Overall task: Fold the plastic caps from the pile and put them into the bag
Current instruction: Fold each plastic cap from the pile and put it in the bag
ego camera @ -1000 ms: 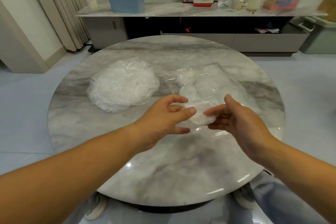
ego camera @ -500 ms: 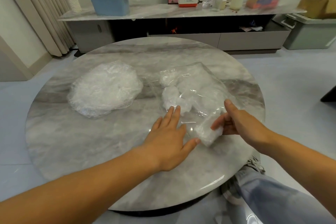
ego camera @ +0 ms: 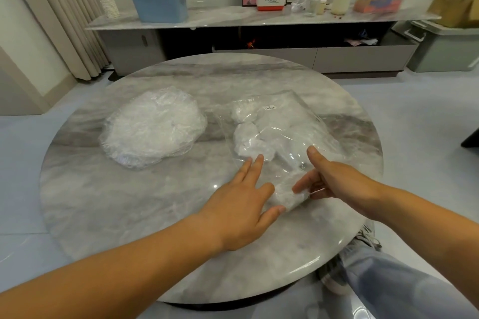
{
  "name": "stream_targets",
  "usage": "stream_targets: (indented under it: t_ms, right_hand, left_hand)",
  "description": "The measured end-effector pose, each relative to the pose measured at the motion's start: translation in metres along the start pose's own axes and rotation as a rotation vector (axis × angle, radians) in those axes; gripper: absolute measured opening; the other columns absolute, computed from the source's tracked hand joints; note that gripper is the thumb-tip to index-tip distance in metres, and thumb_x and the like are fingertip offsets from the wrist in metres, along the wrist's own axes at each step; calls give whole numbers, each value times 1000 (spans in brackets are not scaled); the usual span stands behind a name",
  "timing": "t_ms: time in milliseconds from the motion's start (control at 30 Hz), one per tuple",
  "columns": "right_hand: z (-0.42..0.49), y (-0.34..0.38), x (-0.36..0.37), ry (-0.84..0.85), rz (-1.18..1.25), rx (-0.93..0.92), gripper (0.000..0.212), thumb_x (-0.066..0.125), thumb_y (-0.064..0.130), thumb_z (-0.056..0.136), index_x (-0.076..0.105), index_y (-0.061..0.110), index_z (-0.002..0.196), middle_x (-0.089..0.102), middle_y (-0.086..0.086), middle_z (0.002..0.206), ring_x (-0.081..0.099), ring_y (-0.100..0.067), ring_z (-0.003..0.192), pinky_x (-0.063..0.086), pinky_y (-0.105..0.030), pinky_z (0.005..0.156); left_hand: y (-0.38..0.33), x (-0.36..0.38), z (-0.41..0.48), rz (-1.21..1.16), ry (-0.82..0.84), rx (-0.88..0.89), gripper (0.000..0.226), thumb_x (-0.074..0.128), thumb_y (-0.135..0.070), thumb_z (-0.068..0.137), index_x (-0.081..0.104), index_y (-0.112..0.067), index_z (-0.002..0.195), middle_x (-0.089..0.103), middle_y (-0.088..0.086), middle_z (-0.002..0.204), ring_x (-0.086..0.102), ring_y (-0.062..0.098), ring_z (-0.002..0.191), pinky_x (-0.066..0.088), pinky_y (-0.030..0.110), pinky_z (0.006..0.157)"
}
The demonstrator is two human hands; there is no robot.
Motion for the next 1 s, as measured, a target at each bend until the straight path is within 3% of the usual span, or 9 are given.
stream_targets:
  t_ms: [67, 167, 300, 400, 533, 633, 733, 900, 1000]
  right_hand:
    - [-3, 0, 0, -4, -36, -8, 84, 24, 70, 97, 83, 12, 84, 79, -3, 96, 70, -22, 102, 52, -36, 102]
    - [-5, 0, 1, -4, -68, -26, 83, 22, 67, 98, 83, 14, 82, 79, 0, 91, 71, -16, 97, 52, -27, 97]
    - [-3, -2, -1, -5, -38, -26, 83, 23, 68, 98, 84, 14, 82, 79, -1, 92, 72, -17, 97, 53, -32, 100]
    - [-3, -3, -3, -18, 51, -6, 81, 26, 70, 97, 83, 14, 86, 79, -4, 95, 72, -21, 98, 54, -38, 101]
    - [0, 0, 3, -22, 272, 42, 79, 32, 73, 93, 76, 9, 109, 76, -6, 112, 70, -23, 107, 56, -46, 98]
    - [2, 6, 17, 47, 456, 73, 87, 36, 79, 85, 68, 9, 124, 67, -4, 129, 65, -20, 118, 54, -48, 99]
    - [6, 13, 35, 126, 617, 92, 90, 32, 81, 89, 57, 8, 137, 56, -5, 140, 55, -20, 128, 49, -48, 106]
    - [19, 25, 65, 148, 849, 128, 91, 37, 83, 87, 51, 9, 138, 58, -19, 133, 63, -25, 107, 48, -39, 88]
    - [30, 29, 74, 121, 927, 143, 95, 46, 83, 83, 50, 8, 141, 50, -21, 145, 57, -36, 125, 43, -49, 107]
  left_hand:
    - [1, 0, 0, 13, 8, -7, 53, 27, -63, 101, 49, -26, 132, -19, 5, 167, -19, 22, 153, 26, 38, 118]
    - [5, 3, 3, 85, 14, -34, 67, 19, -67, 99, 44, -26, 146, -22, 4, 166, -24, 18, 152, 16, 44, 124]
    - [9, 10, 4, 90, -6, -116, 86, 10, -73, 95, -1, -20, 161, -28, 3, 164, -27, 18, 150, 6, 43, 126]
    - [8, 12, 2, 18, -12, -107, 89, 14, -73, 95, -14, -18, 159, -28, 1, 164, -26, 13, 150, 1, 35, 127]
    - [5, 13, -4, -73, 7, -78, 92, 16, -73, 93, -18, -18, 158, -31, -5, 162, -29, 7, 148, -5, 28, 125]
    - [2, 12, -8, -100, 22, -54, 92, 15, -74, 92, -19, -19, 157, -32, -7, 162, -30, 5, 147, -6, 26, 124]
    - [-3, 12, -13, -118, 19, -27, 92, 16, -74, 93, -18, -19, 158, -32, -7, 162, -31, 4, 147, -5, 28, 125]
    - [-10, 11, -17, -173, -6, 28, 91, 22, -72, 96, -16, -19, 158, -31, -8, 162, -30, 1, 146, -6, 24, 123]
    - [-8, 11, -16, -176, -4, 51, 89, 23, -71, 97, -15, -20, 159, -30, -7, 163, -30, 2, 146, -4, 28, 125]
Point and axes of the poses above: each hand's wrist, its own z-axis towards the middle knuckle, its own x-axis out of the palm, y = z × x, the point moved 5 cm from there along z, towards the middle knuckle
